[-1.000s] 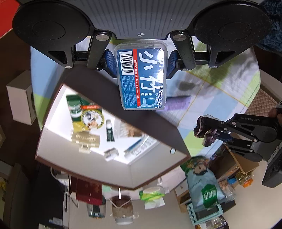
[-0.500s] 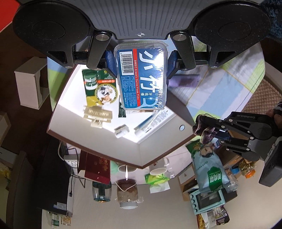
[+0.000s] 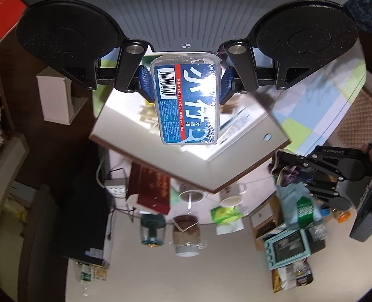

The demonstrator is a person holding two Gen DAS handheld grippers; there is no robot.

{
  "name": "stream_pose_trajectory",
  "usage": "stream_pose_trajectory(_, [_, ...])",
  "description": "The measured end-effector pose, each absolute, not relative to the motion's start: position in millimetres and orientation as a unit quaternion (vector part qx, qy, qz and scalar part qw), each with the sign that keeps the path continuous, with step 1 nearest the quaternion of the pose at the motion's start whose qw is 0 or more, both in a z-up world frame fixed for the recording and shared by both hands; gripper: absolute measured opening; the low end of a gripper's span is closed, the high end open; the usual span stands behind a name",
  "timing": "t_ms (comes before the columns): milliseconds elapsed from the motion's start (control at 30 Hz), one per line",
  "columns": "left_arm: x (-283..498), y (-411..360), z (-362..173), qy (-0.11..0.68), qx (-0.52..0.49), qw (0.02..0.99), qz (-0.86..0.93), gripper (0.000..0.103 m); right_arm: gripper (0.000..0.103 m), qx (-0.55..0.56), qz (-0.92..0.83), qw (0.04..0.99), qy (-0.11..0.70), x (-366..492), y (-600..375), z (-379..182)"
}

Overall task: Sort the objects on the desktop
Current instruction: 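Lift the scrunchie and toothpick case over the box with both grippers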

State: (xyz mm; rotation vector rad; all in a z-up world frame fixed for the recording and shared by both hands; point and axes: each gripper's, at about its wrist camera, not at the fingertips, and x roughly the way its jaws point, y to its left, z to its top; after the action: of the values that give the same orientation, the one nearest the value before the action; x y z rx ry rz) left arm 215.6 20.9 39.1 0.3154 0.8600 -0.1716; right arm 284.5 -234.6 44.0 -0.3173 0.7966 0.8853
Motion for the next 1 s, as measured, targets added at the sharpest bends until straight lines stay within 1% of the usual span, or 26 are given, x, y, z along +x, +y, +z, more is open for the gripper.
stream_pose_trajectory(200, [239.4, 20.5, 36.4, 0.420, 0.155, 0.889, -0.096, 0.020, 0.057, -0.134, 0.401, 0.822, 0.380, 304.1, -236.3, 41.5])
stream_pose_trajectory(400, [275.4, 7.2, 17.0, 0.446, 0.153, 0.873, -0.127, 0.020, 0.057, -0.120, 0.397, 0.819, 0.397, 318.4, -227.0, 28.1])
stream_pose_trajectory(833, [351.9, -12.3, -65.3, 0.536, 0.163, 0.815, -0.146, 0.021, 0.057, -0.115, 0.388, 0.803, 0.438, 350.6, -207.9, -11.0])
stream_pose_trajectory(933, [362.9, -12.7, -77.2, 0.547, 0.160, 0.809, -0.145, 0.025, 0.057, -0.120, 0.389, 0.797, 0.447, 356.9, -205.2, -18.6])
stream_pose_trajectory(967, [366.1, -12.8, -80.6, 0.549, 0.160, 0.808, -0.144, 0.030, 0.057, -0.122, 0.390, 0.795, 0.450, 358.8, -204.2, -20.9])
stream_pose_trajectory(1000, [369.3, -12.8, -84.0, 0.551, 0.160, 0.806, -0.143, 0.036, 0.057, -0.125, 0.392, 0.791, 0.453, 360.9, -202.6, -23.5])
